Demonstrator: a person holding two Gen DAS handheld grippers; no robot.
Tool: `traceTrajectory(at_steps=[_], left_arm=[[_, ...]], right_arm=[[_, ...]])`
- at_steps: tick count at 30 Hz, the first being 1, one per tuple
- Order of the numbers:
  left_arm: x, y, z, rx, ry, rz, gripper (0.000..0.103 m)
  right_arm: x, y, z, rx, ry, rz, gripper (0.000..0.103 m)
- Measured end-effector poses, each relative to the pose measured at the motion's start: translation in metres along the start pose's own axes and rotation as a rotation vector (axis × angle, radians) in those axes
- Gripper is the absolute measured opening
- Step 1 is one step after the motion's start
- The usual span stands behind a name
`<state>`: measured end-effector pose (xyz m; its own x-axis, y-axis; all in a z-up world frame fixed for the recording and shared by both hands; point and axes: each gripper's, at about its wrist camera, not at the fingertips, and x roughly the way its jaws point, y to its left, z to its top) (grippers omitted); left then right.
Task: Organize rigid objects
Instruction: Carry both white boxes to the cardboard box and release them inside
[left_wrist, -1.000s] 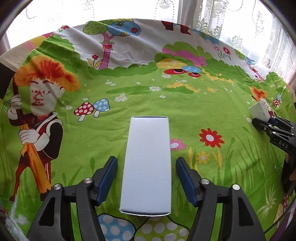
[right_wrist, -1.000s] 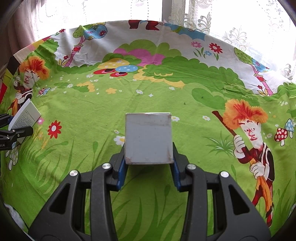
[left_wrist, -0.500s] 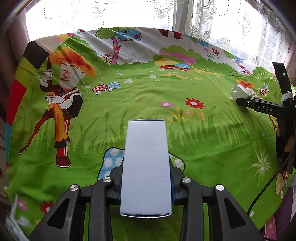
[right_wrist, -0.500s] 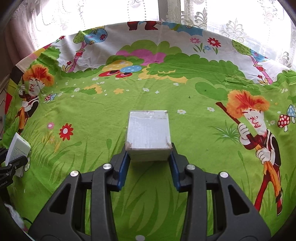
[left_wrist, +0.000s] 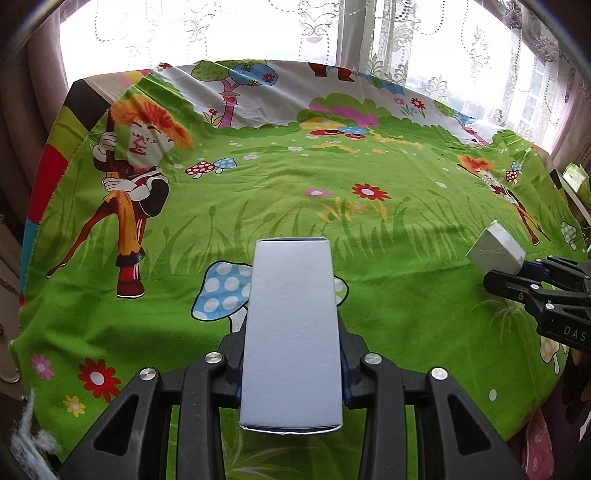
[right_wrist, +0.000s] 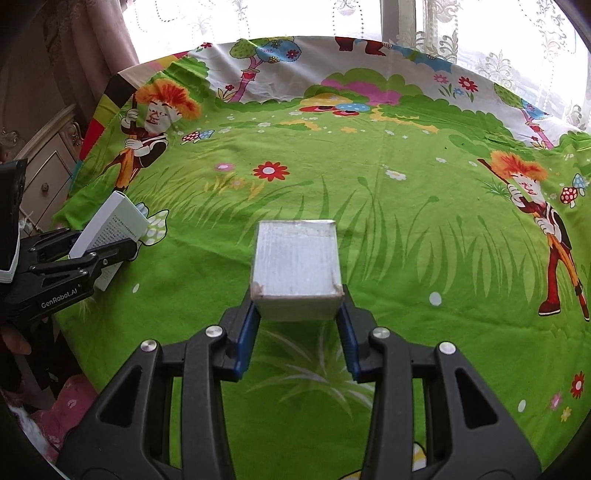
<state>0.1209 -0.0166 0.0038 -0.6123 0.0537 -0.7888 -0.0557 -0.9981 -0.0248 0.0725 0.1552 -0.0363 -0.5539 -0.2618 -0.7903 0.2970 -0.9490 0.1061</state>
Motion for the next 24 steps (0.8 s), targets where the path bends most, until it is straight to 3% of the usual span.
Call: traceTrajectory(at_steps=[14, 24], left_arm=[[-0.035, -0.023, -0.025, 0.042, -0.031, -0.005, 0.037], [-0.065, -0.046, -0.038, 0.107, -0.089, -0.022, 0.037]], right_arm=[[-0.047, 0.009, -0.028, 0.020, -0.073, -0.012, 0.044], [-0.100, 0.009, -0.050, 0.059, -0.182, -0.055, 0.044]])
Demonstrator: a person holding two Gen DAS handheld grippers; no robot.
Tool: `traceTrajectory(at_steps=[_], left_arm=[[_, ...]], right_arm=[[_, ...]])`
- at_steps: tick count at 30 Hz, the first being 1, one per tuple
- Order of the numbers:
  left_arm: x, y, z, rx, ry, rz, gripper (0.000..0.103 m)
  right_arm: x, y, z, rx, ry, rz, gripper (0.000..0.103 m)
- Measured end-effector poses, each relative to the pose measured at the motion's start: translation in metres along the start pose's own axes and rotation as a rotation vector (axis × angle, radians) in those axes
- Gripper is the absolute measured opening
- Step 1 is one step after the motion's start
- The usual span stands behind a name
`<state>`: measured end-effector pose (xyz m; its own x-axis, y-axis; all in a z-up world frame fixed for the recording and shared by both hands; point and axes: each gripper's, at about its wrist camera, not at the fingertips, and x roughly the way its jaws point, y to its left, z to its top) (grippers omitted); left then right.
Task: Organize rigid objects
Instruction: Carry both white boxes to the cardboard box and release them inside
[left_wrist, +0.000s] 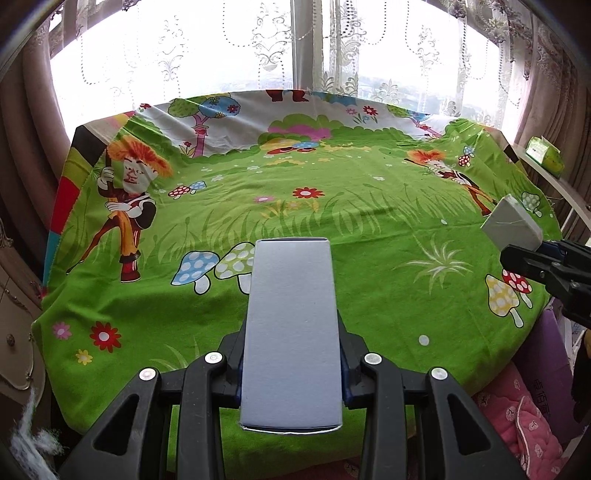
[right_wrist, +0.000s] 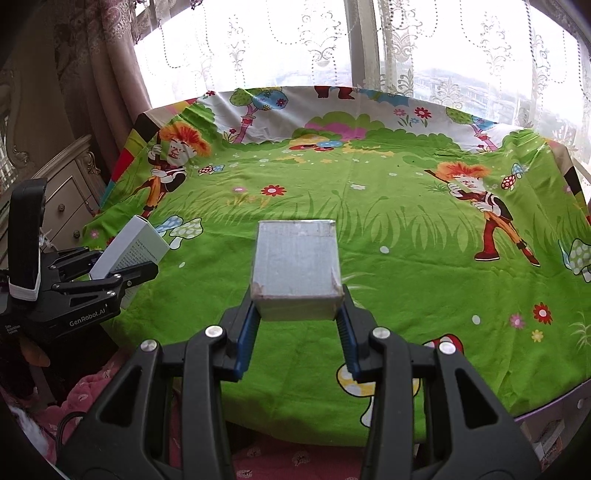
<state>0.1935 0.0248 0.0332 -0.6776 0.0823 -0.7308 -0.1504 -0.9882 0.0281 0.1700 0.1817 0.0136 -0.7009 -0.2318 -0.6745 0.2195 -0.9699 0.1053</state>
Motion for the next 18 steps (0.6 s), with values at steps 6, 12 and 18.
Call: traceTrajectory(at_steps=[6, 12, 18], left_arm=[[-0.030, -0.038, 0.004, 0.085, -0.046, -0.042, 0.037], [-0.066, -0.124, 0.015, 0.248, -0.074, -0.203, 0.037], [-0.074, -0.237, 0.019, 0.413, -0.003, -0.408, 0.037]], right_arm=[[-0.046, -0.007, -0.018, -0.018, -0.058, -0.042, 0.044], [-0.114, -0.048, -0.049, 0.022, -0.116, -0.150, 0.044], [-0.178, -0.117, -0.092, 0.136, -0.098, -0.359, 0.044]])
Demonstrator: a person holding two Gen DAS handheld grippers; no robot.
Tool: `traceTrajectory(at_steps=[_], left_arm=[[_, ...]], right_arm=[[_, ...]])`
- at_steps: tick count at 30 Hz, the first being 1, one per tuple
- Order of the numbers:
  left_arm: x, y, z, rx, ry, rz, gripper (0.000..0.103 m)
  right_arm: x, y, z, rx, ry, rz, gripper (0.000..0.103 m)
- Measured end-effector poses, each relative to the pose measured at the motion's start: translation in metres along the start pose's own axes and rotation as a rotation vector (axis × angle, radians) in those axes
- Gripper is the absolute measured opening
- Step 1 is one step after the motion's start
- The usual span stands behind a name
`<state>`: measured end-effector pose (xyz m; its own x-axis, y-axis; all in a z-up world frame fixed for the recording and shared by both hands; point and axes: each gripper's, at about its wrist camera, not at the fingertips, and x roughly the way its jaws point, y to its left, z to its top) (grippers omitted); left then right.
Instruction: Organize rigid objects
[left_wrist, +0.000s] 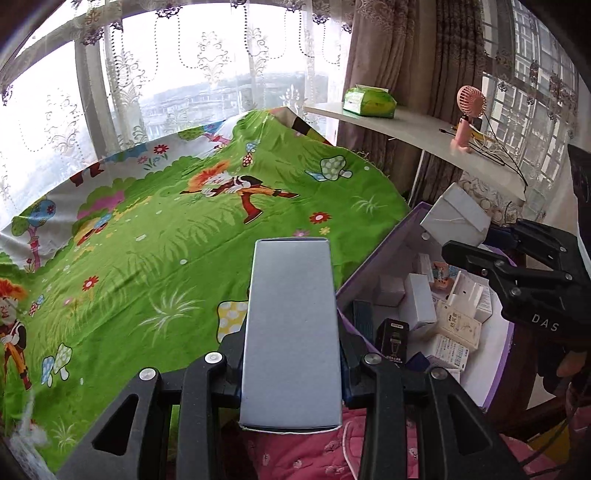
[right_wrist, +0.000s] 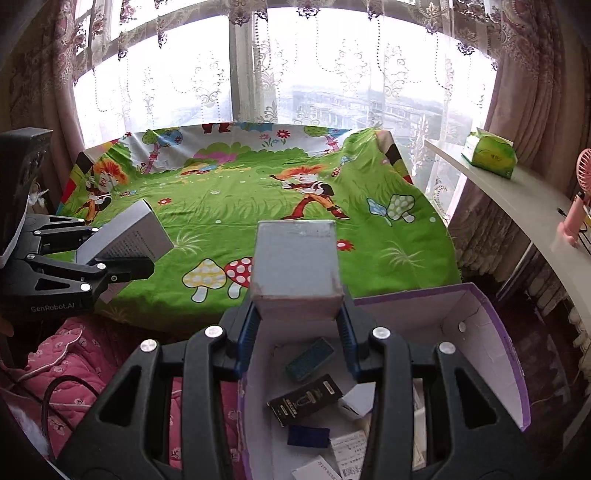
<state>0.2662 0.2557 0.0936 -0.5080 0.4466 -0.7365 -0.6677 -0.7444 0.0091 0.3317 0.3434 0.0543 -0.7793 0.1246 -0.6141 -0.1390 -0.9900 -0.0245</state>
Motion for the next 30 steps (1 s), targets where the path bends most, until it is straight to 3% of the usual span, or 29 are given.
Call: traceTrajectory(at_steps=[4, 7, 13, 14, 15, 16, 17, 18, 19, 20, 22, 25, 26, 30], left_arm=[[0.019, -0.052, 0.024, 0.056, 0.000, -0.066, 0.037], [0.032, -0.078, 0.036, 0.040, 0.001, -0.102, 0.037], [0.048, -0.113, 0.032, 0.008, 0.011, -0.151, 0.038], [0.048, -0.117, 0.029, 0.022, 0.009, -0.163, 0.047], [0.046, -0.121, 0.027, 0.038, 0.008, -0.172, 0.071], [0.042, -0.124, 0.025, 0.050, 0.003, -0.183, 0.087], [0.038, -0.125, 0.024, 0.056, -0.012, -0.202, 0.103], [0.033, -0.126, 0.024, 0.063, -0.038, -0.204, 0.103], [0.028, -0.127, 0.024, 0.075, -0.060, -0.191, 0.103], [0.024, -0.129, 0.026, 0.087, -0.073, -0.167, 0.103], [0.017, -0.130, 0.029, 0.110, -0.072, -0.089, 0.103], [0.017, -0.131, 0.029, 0.125, -0.048, 0.119, 0.103], [0.021, -0.128, 0.028, 0.124, -0.026, 0.139, 0.103], [0.031, -0.115, 0.018, 0.093, 0.051, 0.043, 0.103]], right_arm=[[-0.021, -0.052, -0.023, 0.084, 0.039, -0.117, 0.044], [-0.032, -0.078, -0.037, 0.124, 0.063, -0.182, 0.044], [-0.033, -0.105, -0.054, 0.174, 0.084, -0.239, 0.044], [-0.032, -0.107, -0.056, 0.183, 0.088, -0.238, 0.044], [-0.030, -0.108, -0.057, 0.186, 0.095, -0.235, 0.044], [-0.029, -0.107, -0.058, 0.180, 0.101, -0.241, 0.046], [-0.027, -0.105, -0.058, 0.172, 0.107, -0.257, 0.060], [-0.026, -0.104, -0.058, 0.166, 0.108, -0.276, 0.068], [-0.026, -0.103, -0.058, 0.164, 0.104, -0.293, 0.082], [-0.026, -0.101, -0.057, 0.165, 0.100, -0.312, 0.090], [-0.027, -0.098, -0.057, 0.160, 0.103, -0.368, 0.094], [-0.023, -0.092, -0.057, 0.121, 0.126, -0.386, 0.095], [-0.021, -0.091, -0.057, 0.109, 0.137, -0.386, 0.095], [-0.017, -0.094, -0.061, 0.115, 0.171, -0.394, 0.095]])
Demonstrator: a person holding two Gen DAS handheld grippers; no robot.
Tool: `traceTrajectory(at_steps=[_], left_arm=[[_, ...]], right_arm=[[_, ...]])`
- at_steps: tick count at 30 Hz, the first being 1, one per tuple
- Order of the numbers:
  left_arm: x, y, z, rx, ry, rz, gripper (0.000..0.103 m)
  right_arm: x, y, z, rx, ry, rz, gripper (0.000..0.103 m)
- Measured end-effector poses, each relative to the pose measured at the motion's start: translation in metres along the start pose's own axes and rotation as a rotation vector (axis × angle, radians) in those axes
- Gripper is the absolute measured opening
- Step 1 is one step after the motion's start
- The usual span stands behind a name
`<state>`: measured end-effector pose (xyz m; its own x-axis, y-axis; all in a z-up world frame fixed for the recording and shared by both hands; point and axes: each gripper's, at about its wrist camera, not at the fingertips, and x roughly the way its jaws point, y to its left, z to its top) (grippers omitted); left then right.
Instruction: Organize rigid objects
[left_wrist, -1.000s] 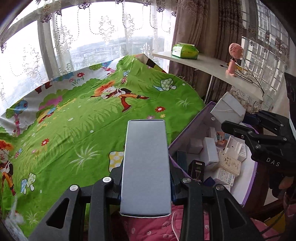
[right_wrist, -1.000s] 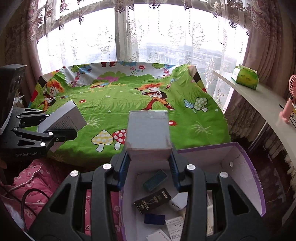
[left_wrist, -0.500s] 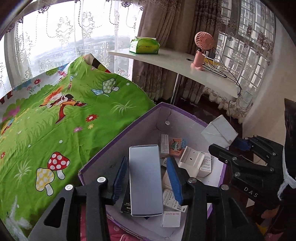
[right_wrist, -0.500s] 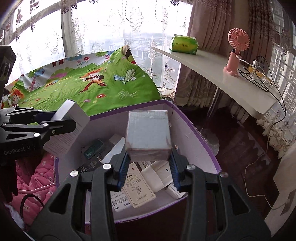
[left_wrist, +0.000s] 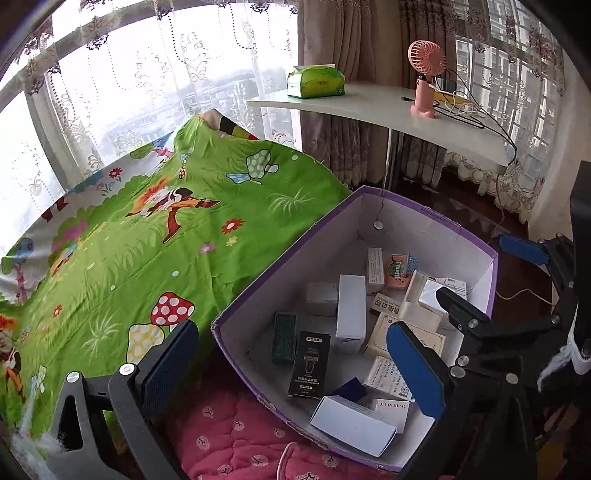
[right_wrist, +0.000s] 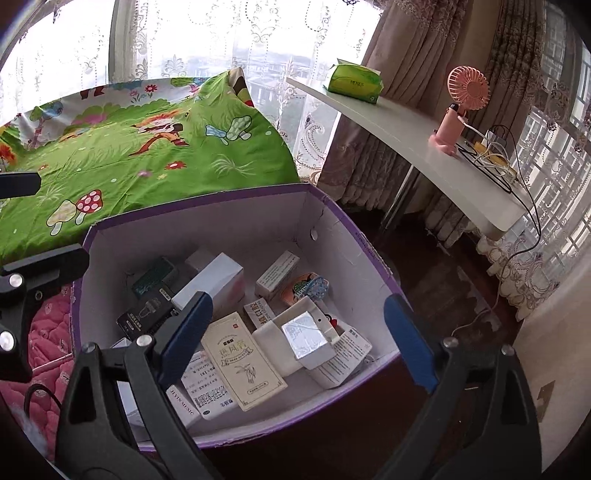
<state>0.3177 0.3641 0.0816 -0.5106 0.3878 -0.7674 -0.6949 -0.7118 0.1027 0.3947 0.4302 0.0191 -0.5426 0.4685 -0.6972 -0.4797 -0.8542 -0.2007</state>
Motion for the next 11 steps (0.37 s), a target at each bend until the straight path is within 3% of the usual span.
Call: traceTrajectory(at_steps=[9, 11], left_arm=[[0.000, -0.010, -0.006, 0.028, 0.002, -0.076, 0.103], [0.001, -0.010, -0.008, 0.022, -0.003, -0.055, 0.103]], right_arm=[[0.003, 0.000, -0.001, 0.006, 0.023, 0.019, 0.095], [0.004, 0.000, -0.001, 0.007, 0.025, 0.019, 0.095]])
